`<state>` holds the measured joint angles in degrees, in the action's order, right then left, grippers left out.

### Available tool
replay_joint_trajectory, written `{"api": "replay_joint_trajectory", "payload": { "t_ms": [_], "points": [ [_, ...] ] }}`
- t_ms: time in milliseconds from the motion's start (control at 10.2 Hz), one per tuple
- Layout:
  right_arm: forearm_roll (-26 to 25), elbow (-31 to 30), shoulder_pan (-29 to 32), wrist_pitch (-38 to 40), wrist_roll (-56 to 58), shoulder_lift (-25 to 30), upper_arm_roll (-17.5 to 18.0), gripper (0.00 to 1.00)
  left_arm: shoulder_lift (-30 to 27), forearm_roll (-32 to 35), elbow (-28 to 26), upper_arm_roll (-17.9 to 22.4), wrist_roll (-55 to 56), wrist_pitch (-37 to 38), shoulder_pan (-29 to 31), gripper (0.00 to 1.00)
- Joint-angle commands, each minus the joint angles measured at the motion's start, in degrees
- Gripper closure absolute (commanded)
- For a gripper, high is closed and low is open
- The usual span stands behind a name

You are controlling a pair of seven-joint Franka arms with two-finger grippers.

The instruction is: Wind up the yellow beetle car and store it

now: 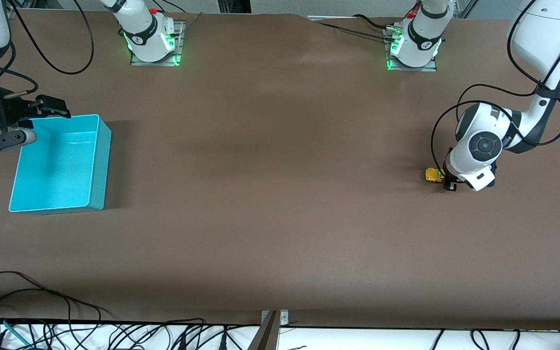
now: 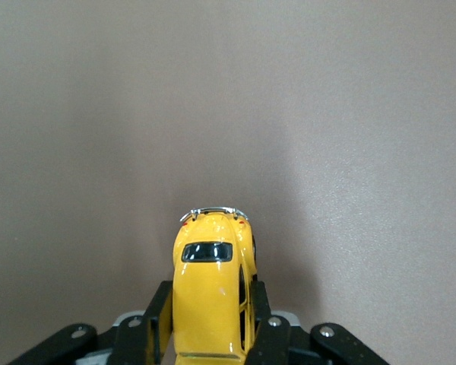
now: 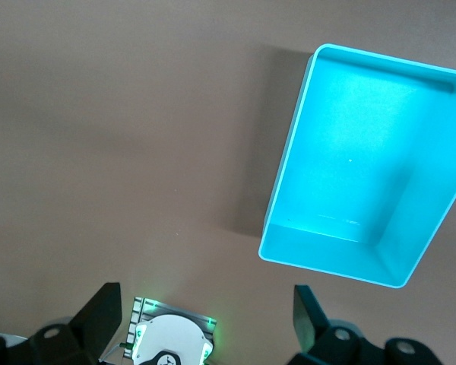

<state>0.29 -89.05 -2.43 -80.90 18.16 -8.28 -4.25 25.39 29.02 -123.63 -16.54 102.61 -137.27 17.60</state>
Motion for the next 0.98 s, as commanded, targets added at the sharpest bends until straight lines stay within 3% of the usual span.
{"api": "replay_joint_trajectory", "payload": {
  "t_ms": [0,197,295,394,492,886],
  "points": [
    [1.0,1.1,0.1,0.8,0.6,-0.3,0.0,0.0,8.2,2.6,1.1,1.1,0.1,-4.0,0.6,1.0],
    [0.9,1.0,0.1,0.8,0.6,-0.3,0.0,0.0,7.8,2.6,1.2,1.0,0.0,-4.0,1.3,1.0],
    [0.9,1.0,0.1,0.8,0.6,-0.3,0.0,0.0,7.7,2.4,1.5,1.0,0.0,-4.0,1.6,0.9],
    [1.0,1.0,0.1,0.8,0.6,-0.3,0.0,0.0,7.7,2.1,2.1,0.9,0.0,-3.5,1.8,0.35],
    [0.9,1.0,0.1,0.8,0.6,-0.3,0.0,0.0,7.6,2.1,2.3,0.7,0.3,-3.4,1.8,0.0],
    [1.0,1.0,0.1,0.8,0.6,-0.3,0.0,0.0,3.9,-1.6,4.7,0.4,0.0,0.0,1.8,0.0]
  ]
}}
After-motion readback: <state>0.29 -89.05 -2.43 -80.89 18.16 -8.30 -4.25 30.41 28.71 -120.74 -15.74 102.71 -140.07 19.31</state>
